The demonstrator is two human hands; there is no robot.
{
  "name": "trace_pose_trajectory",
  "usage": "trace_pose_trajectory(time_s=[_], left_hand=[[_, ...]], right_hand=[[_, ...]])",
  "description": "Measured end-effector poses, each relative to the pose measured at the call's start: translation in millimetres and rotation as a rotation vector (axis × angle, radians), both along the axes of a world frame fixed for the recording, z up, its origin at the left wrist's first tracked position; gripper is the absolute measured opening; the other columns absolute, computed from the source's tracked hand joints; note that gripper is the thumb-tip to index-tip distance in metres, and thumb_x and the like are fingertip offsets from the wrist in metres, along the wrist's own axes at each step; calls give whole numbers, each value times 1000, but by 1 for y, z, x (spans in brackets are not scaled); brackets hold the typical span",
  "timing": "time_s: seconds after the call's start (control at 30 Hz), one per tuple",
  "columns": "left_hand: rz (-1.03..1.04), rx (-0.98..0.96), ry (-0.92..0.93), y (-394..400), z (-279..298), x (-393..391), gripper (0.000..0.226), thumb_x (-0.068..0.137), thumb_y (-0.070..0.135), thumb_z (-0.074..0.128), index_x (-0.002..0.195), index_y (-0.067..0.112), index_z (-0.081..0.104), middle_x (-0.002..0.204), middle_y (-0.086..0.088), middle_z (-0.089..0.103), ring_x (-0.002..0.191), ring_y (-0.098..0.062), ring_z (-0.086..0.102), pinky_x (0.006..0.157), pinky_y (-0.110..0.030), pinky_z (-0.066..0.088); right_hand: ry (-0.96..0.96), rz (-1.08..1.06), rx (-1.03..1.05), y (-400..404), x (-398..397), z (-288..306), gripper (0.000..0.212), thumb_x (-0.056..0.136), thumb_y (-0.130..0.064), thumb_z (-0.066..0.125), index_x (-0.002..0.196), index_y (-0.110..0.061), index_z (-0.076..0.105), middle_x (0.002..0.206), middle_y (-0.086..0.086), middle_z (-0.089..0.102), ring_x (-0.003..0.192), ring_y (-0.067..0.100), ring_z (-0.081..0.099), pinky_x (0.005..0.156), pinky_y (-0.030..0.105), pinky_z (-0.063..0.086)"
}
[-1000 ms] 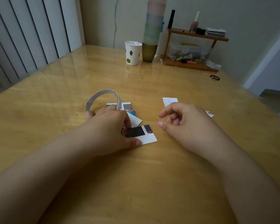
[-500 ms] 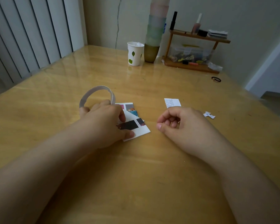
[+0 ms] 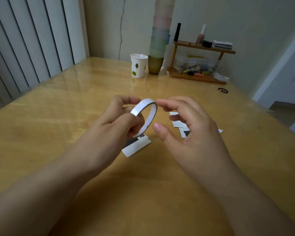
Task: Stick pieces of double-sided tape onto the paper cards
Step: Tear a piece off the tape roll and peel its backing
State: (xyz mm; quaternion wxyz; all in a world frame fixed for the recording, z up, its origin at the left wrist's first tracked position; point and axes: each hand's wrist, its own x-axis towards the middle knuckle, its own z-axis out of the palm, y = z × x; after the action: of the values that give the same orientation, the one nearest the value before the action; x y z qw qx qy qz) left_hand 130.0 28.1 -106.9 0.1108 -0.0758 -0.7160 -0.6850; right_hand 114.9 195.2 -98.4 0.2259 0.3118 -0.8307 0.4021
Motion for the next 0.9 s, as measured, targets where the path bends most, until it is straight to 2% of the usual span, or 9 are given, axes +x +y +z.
trace_pose_trajectory(time_s=[0.07, 0.13, 0.27, 0.37, 0.5, 0.7, 0.8, 0.83, 0.9], left_hand=[[-27, 6, -24, 2, -2, 0, 21, 55, 34, 54, 73, 41, 63, 60, 2, 55, 55, -12, 47, 58, -32, 32], [-83, -43, -32, 4, -1, 4, 19, 61, 32, 56, 79, 34, 62, 62, 3, 57, 60, -13, 46, 62, -34, 33], [-180, -71, 10, 11, 1, 10, 13, 86, 14, 55, 97, 7, 53, 63, 2, 61, 60, -7, 50, 59, -15, 41], [-214, -63, 4, 14, 5, 14, 11, 91, 0, 50, 101, 2, 54, 75, -9, 68, 70, -11, 59, 60, -10, 43], [-240, -46, 13, 15, 8, 16, 17, 92, 3, 48, 105, 9, 57, 98, -8, 72, 95, -31, 61, 75, -19, 47], [-189, -147, 17, 15, 6, 17, 9, 93, 22, 54, 97, 14, 56, 97, -13, 71, 99, -41, 57, 87, -48, 43], [-139, -205, 43, 15, 7, 17, 10, 88, 21, 54, 93, 14, 59, 91, -2, 74, 90, -20, 66, 71, -28, 50], [-119, -237, 61, 16, 8, 17, 11, 86, 24, 54, 90, 15, 61, 86, 4, 74, 82, -9, 67, 63, -15, 48], [-65, -342, 82, 17, 8, 19, 15, 87, 29, 54, 82, 18, 64, 76, 11, 72, 73, 1, 65, 61, -5, 42]], right_hand=[[39, 17, 7, -3, 1, -1, 37, 86, -25, 62, 122, -19, 60, 121, -11, 54, 112, -1, 50, 93, 18, 42], [56, 17, 18, -4, 0, -3, 36, 86, -24, 62, 121, -16, 61, 122, -7, 56, 112, 0, 50, 93, 21, 43], [68, -25, -3, -4, -1, -5, 30, 85, -22, 62, 112, -13, 67, 116, -5, 62, 107, 2, 55, 90, 22, 45], [71, -61, -45, -2, -2, -5, 26, 83, -22, 64, 108, -15, 69, 111, -7, 65, 103, 3, 57, 88, 24, 47], [69, -65, -149, -2, -2, -4, 22, 81, -21, 67, 101, -14, 71, 106, -8, 65, 98, 6, 62, 85, 24, 53], [21, -5, -194, -4, 0, -5, 10, 76, -16, 71, 87, -14, 71, 100, -11, 66, 98, 2, 62, 84, 19, 53], [-21, -2, -198, -3, 1, -4, 9, 75, -15, 73, 78, -17, 65, 99, -15, 66, 97, 1, 62, 83, 16, 51], [-32, -5, -200, -3, 1, -4, 12, 75, -13, 74, 77, -18, 63, 98, -15, 66, 97, 1, 62, 83, 15, 51], [-79, -8, -220, -2, 2, -4, 19, 76, -10, 76, 76, -21, 60, 98, -15, 67, 96, 1, 64, 83, 12, 49]])
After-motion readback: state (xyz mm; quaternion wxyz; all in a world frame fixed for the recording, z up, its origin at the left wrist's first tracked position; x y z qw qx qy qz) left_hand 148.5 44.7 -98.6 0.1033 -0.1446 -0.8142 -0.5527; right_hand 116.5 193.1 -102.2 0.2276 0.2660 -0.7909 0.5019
